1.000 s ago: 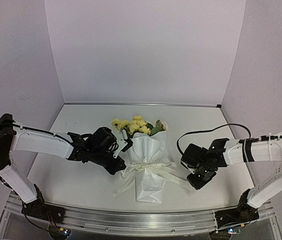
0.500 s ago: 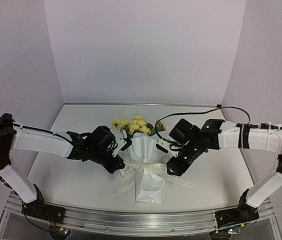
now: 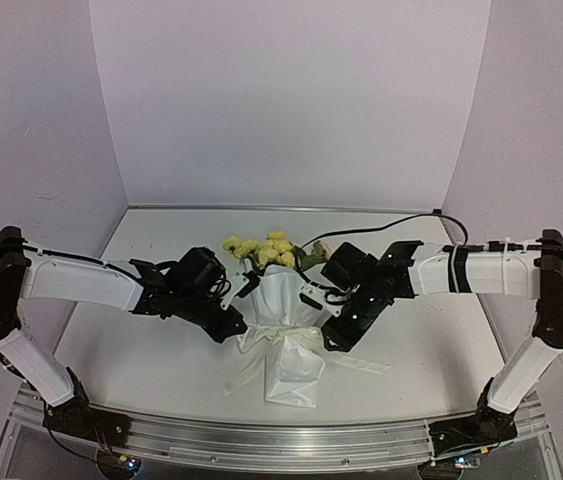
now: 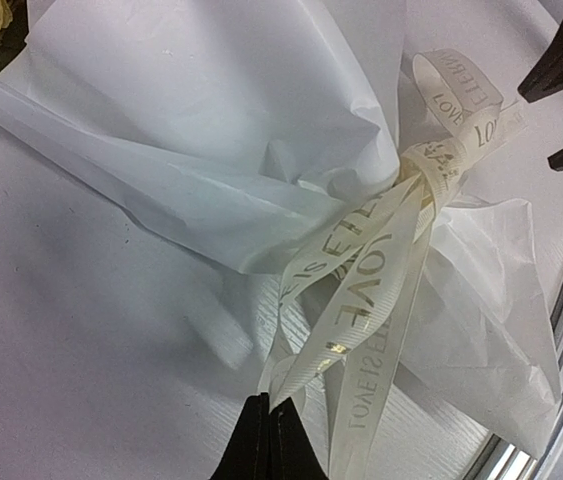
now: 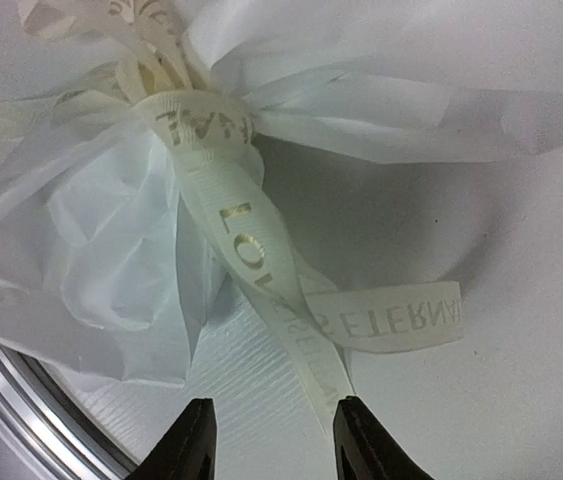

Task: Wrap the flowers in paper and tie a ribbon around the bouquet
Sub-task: Tie the half-tied ribbon around the folded bouquet.

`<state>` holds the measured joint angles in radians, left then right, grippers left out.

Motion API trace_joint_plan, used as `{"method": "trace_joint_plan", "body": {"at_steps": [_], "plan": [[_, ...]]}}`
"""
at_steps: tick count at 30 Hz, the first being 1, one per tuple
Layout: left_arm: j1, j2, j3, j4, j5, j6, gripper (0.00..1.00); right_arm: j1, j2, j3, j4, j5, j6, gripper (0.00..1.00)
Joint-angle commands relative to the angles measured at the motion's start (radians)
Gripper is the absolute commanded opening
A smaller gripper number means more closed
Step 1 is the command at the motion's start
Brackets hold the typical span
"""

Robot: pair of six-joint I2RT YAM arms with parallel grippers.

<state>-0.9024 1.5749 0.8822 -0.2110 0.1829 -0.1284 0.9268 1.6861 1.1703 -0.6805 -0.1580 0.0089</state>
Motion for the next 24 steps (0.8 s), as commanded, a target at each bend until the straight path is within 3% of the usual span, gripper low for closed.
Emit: {"method": "trace_joint_plan", "body": {"at_steps": [1, 17, 24], "plan": [[0.012, -0.044, 0.012, 0.008, 0.015, 0.011, 0.00, -0.026, 0.049, -0.028, 0.114, -0.009, 0.040, 0.41], [0.022, -0.048, 0.012, 0.015, 0.035, -0.004, 0.00, -0.054, 0.127, -0.048, 0.224, -0.018, 0.063, 0.38], [0.029, -0.052, 0.009, 0.014, 0.036, -0.006, 0.00, -0.057, 0.108, -0.068, 0.225, -0.027, 0.085, 0.14]]}}
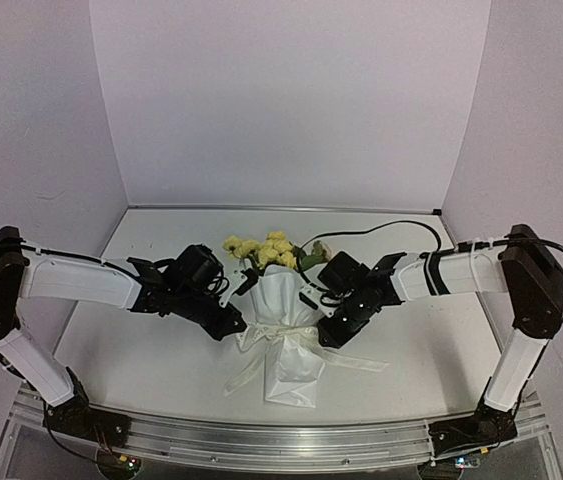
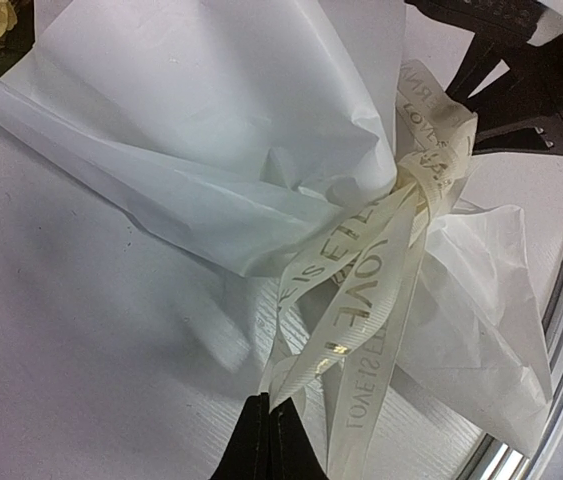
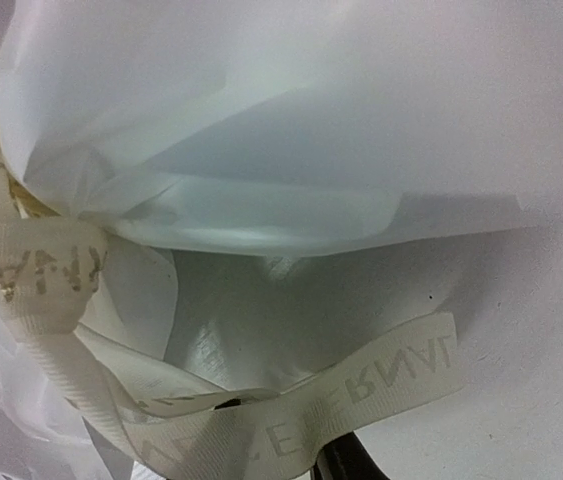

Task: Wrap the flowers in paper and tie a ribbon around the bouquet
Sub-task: Tie the half-tied ribbon around the folded bouquet.

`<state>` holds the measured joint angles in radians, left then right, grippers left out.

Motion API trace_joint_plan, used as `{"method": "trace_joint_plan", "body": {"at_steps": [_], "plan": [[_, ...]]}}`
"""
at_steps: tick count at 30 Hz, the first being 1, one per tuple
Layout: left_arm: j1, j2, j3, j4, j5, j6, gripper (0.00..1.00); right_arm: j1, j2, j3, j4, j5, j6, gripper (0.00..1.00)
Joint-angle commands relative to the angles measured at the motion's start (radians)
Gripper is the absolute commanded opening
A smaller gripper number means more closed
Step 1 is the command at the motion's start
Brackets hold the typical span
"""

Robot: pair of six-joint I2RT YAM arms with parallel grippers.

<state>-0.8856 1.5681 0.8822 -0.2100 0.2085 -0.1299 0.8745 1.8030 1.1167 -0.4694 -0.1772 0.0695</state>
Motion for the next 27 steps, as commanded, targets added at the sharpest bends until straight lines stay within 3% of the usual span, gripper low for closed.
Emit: {"method": "trace_joint_plan", "body": {"at_steps": [1, 4, 15, 27], "plan": [[0.013, -0.047, 0.007, 0.014, 0.011, -0.005, 0.00, -0.004, -0.014, -0.017, 0.014, -0.008, 0.028, 0.09], [0.019, -0.056, 0.002, 0.014, 0.009, -0.008, 0.00, -0.004, -0.036, -0.029, 0.012, -0.002, 0.037, 0.00], [0.049, -0.082, -0.029, -0.002, 0.002, -0.012, 0.00, -0.004, -0.142, -0.113, -0.018, 0.076, 0.062, 0.00], [0.072, -0.043, -0.063, -0.012, -0.086, -0.108, 0.00, -0.005, -0.124, -0.066, -0.153, 0.171, 0.097, 0.00]]}}
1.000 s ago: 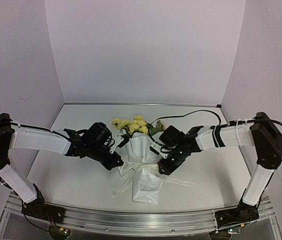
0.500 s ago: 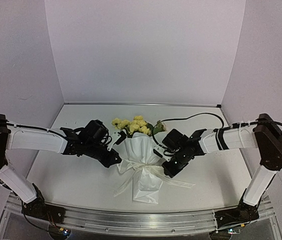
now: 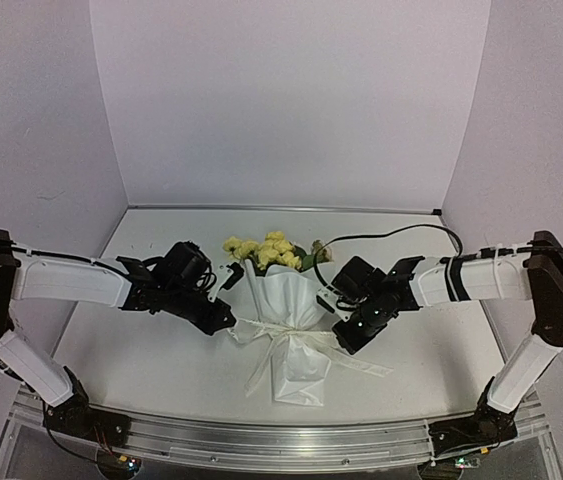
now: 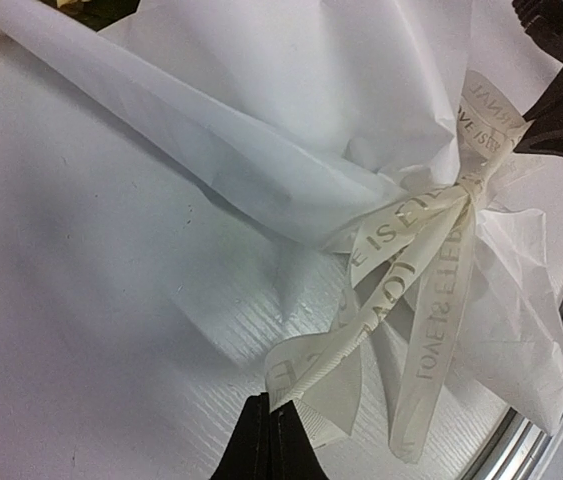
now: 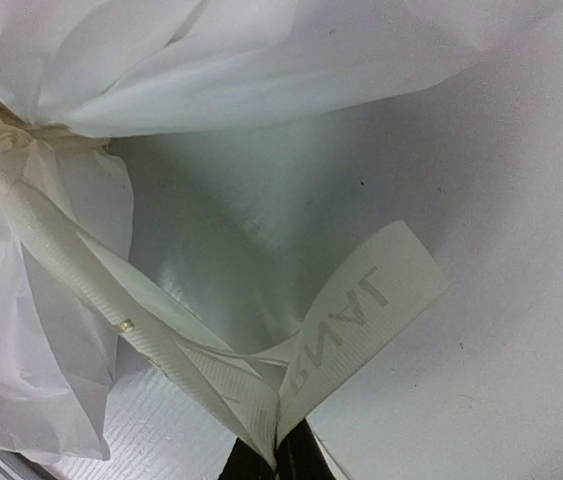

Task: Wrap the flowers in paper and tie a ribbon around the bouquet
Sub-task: Tie the half-tied ribbon around the folded bouquet.

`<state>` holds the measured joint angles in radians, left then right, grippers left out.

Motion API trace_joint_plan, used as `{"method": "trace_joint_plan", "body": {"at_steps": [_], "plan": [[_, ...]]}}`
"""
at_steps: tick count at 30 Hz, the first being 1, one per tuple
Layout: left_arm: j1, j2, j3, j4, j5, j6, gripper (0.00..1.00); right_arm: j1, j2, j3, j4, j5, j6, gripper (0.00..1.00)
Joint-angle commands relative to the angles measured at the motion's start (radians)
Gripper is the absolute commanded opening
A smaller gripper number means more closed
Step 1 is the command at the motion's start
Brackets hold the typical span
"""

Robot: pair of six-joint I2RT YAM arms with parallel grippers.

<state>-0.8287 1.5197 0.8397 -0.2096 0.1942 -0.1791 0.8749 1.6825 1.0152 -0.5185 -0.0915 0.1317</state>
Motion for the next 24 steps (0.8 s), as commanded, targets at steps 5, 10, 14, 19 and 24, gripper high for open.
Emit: {"method": "trace_joint_plan", "body": {"at_steps": [5, 10, 14, 19, 24], "plan": [[0.030, 0.061, -0.020, -0.039, -0.118, -0.138, 0.00, -0.004, 0.009, 0.046, -0.155, 0.092, 0.078, 0.00], [0.058, 0.081, -0.027, -0.065, -0.158, -0.201, 0.00, -0.006, 0.020, 0.032, -0.185, 0.147, 0.105, 0.00], [0.093, 0.093, -0.032, -0.085, -0.159, -0.229, 0.00, -0.006, 0.029, 0.032, -0.203, 0.146, 0.122, 0.00], [0.153, 0.093, -0.045, -0.104, -0.134, -0.247, 0.00, -0.008, 0.033, 0.026, -0.226, 0.177, 0.140, 0.00], [0.202, 0.094, -0.053, -0.120, -0.118, -0.252, 0.00, -0.009, 0.024, 0.016, -0.235, 0.187, 0.155, 0.00]]}}
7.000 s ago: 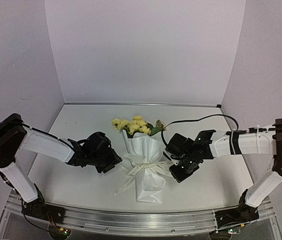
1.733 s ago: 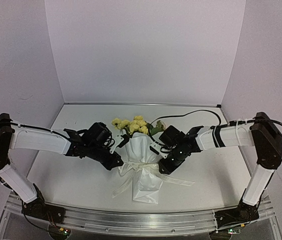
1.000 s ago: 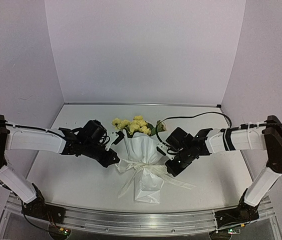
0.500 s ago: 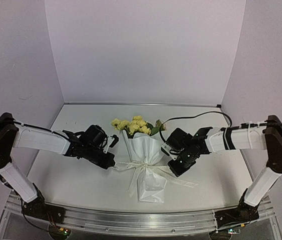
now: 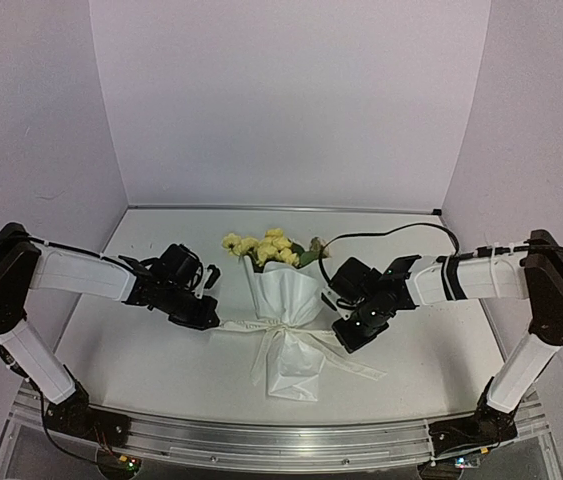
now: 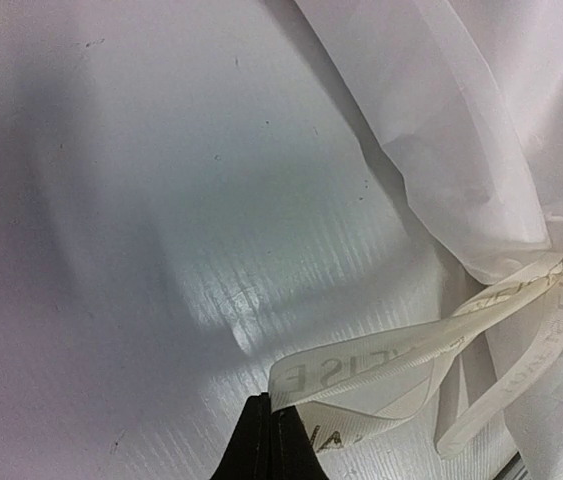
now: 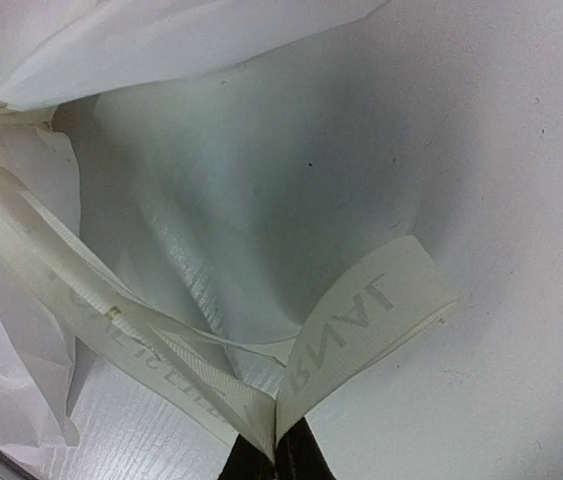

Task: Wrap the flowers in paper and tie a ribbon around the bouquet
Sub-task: Tie the half-tied ribbon around the folded bouquet.

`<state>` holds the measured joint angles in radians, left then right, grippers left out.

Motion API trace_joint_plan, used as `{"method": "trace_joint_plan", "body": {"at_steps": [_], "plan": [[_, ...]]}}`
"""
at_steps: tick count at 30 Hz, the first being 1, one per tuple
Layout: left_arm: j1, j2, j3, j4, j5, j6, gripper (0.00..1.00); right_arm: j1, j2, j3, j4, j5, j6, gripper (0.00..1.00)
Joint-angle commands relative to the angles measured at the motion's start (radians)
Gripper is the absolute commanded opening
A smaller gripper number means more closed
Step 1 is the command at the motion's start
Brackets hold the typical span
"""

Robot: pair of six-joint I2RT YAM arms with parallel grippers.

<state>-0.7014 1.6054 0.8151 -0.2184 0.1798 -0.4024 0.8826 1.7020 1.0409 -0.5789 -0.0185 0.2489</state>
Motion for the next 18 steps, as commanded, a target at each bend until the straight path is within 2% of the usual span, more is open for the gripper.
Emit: {"method": "trace_joint_plan", "body": {"at_steps": [1, 6, 18], "plan": [[0.084, 0.008, -0.030, -0.112, -0.104, -0.031, 0.00, -0.017, 0.002, -0.011, -0.175, 0.115, 0.039, 0.00], [0.120, 0.001, -0.039, -0.114, -0.094, -0.037, 0.00, -0.017, -0.005, -0.020, -0.177, 0.121, 0.044, 0.00], [0.121, -0.019, -0.024, -0.079, -0.028, -0.030, 0.00, -0.017, -0.007, 0.001, -0.167, 0.066, 0.078, 0.00]]}}
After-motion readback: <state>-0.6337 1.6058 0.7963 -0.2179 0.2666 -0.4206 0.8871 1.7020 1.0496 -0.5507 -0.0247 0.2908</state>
